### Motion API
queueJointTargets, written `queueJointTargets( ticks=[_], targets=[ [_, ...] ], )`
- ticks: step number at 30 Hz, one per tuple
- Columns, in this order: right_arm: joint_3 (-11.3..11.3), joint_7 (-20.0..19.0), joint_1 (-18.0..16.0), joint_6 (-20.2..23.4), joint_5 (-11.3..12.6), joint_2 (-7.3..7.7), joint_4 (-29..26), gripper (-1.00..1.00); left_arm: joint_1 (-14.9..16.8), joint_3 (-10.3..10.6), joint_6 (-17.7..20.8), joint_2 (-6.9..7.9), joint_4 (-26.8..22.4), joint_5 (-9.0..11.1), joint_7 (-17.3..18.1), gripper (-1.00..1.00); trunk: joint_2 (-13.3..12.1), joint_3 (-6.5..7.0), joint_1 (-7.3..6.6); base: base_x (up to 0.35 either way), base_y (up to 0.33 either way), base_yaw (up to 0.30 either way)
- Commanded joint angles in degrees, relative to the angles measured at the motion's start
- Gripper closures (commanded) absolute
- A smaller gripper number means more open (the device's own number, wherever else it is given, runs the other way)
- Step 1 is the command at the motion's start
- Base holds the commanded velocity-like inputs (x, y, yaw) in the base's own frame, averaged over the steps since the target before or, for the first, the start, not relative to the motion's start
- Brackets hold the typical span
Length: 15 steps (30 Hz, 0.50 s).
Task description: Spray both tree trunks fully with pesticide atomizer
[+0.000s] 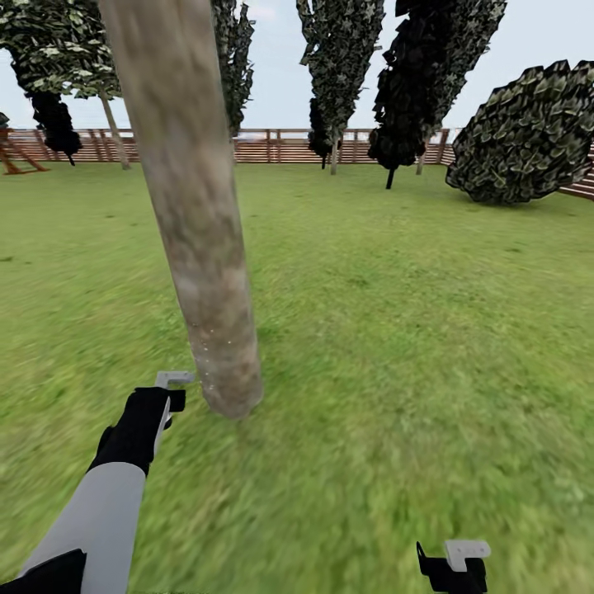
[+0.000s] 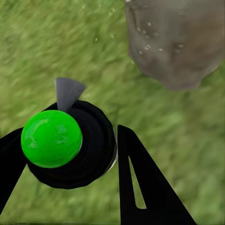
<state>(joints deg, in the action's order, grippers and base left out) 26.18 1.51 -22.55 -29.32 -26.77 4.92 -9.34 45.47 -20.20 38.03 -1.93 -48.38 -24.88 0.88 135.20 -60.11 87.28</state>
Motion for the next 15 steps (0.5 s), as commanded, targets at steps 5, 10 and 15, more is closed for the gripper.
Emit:
queueJointTargets(
  ticks=[5, 10, 15],
  targets=[
    [0.37, 0.16, -0.04, -0.21, -0.57, 0.00, 0.08, -1.00, 0.06, -0.27, 0.27, 0.16, -0.13, -0.17, 0.16, 1.00, 0.02, -0.05, 0.00, 0.027, -0.268, 0.214],
    [0.37, 0.16, -0.04, -0.21, -0.62, 0.00, 0.09, -1.00, 0.06, -0.56, 0.29, 0.32, -0.14, -0.25, 0.17, 1.00, 0.02, -0.05, 0.00, 0.001, -0.269, 0.015],
    [0.37, 0.16, -0.04, -0.21, -0.64, 0.00, 0.10, -1.00, -0.05, -0.53, 0.27, 0.21, 0.10, -0.23, 0.14, 1.00, 0.02, -0.05, 0.00, 0.019, -0.269, 0.107]
  ],
)
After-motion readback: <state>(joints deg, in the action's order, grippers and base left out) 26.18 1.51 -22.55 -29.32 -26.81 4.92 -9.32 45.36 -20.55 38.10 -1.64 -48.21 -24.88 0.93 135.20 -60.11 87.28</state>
